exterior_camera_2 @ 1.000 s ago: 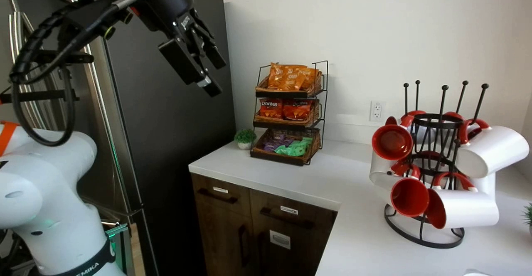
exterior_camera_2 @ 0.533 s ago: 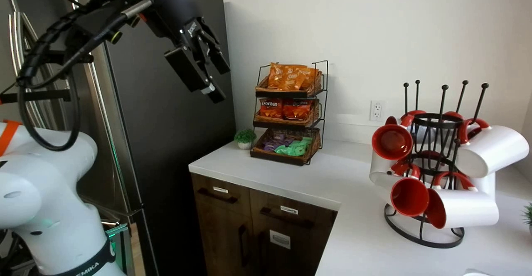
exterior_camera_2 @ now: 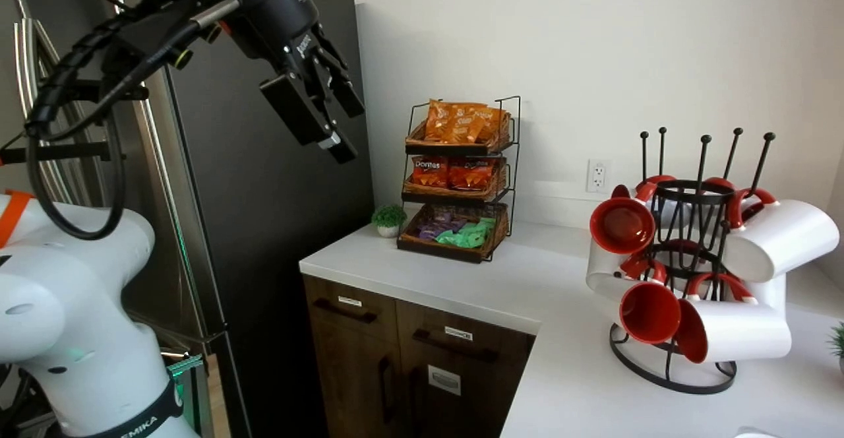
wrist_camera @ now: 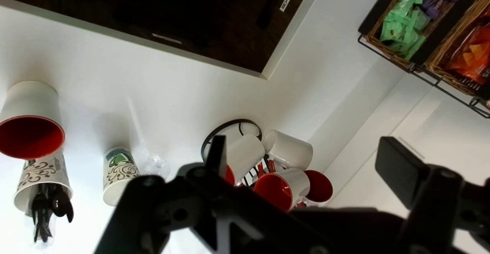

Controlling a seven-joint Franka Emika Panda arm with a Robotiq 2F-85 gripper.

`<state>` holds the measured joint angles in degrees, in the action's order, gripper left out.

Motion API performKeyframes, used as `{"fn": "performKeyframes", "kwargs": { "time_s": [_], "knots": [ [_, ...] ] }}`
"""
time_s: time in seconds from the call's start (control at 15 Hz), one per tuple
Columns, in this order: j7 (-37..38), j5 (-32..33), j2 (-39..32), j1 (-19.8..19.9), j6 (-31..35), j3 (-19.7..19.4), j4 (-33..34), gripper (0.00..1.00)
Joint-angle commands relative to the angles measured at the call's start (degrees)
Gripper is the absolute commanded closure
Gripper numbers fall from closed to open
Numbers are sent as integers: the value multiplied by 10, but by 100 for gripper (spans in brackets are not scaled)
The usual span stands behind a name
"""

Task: Put the mug directly in front of the larger cup

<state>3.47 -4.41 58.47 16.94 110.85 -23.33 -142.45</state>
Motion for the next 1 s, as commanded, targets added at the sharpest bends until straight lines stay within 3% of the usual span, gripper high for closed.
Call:
{"fn": "performKeyframes", "kwargs": {
  "time_s": [0.0,0.53,0.73,0.93],
  "knots": [
    [3,-4,-26,17,7,9,1,0],
    [64,7,-206,44,261,43,-63,0],
    [75,64,-284,83,302,74,-63,0],
    [56,110,-341,107,282,68,-50,0]
  ]
}}
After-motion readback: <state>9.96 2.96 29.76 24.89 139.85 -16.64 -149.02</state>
